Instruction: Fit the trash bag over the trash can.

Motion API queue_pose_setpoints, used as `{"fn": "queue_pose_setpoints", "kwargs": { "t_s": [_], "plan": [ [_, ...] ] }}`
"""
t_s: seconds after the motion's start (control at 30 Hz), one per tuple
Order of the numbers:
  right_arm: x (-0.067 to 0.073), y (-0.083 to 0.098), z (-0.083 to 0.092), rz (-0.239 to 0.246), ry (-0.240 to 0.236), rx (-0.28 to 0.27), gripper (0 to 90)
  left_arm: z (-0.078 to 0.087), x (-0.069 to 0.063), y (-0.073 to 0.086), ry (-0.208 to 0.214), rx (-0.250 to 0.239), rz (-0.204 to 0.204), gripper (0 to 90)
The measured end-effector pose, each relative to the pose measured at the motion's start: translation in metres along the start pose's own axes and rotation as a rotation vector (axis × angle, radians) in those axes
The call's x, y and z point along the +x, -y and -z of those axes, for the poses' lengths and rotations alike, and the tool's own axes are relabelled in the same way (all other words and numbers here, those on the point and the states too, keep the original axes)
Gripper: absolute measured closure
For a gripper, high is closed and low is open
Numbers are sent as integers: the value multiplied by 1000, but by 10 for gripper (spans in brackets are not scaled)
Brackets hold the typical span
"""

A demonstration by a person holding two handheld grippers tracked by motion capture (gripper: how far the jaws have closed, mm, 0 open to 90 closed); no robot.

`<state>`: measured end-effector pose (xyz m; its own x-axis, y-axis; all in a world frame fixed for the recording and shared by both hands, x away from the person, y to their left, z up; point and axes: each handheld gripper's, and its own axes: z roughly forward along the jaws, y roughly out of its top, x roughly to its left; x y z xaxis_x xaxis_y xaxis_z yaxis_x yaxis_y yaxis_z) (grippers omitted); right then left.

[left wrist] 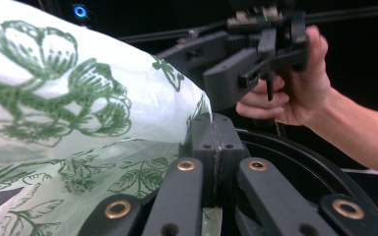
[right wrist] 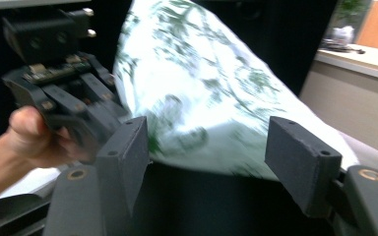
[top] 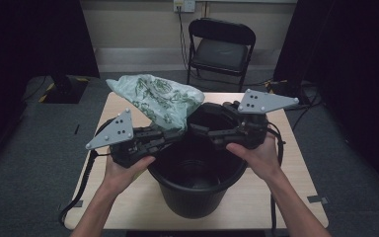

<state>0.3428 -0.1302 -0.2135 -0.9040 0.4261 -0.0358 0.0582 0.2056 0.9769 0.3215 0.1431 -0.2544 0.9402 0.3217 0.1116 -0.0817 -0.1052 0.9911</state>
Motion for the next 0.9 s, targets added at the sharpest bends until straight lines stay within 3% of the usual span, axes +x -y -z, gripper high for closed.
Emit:
{"fn": "queue_pose_setpoints", "kwargs": {
  "t_s": [0.13,0.23,0.3,0.33,0.43,0.53,0.63,0.8,0.9],
  "plan": [
    [7,-8,-11,8,-51,-2,334,-8,-4,1,13,50,-22,900],
    [12,-12,-20,25,-62,27,376,-12,-5,0,23,92,-32,900],
    [12,-12,-24,18,-99,34,530,-13,-5,-1,29,105,-37,900],
    [13,-12,-26,21,-117,36,555,-13,-6,-1,31,108,-40,900],
    [12,-10,-28,8,-175,30,739,-12,-8,-1,40,101,-49,900],
    [12,-7,-29,2,-151,32,897,-11,-7,1,42,88,-38,886],
    [10,-4,-26,2,-141,34,900,-8,-6,2,36,57,-11,822],
    [5,-4,-14,-11,-133,11,900,3,-3,2,3,-21,45,542],
    [4,-4,-5,-9,-114,15,900,12,4,-1,-5,-74,85,488]
  ]
}}
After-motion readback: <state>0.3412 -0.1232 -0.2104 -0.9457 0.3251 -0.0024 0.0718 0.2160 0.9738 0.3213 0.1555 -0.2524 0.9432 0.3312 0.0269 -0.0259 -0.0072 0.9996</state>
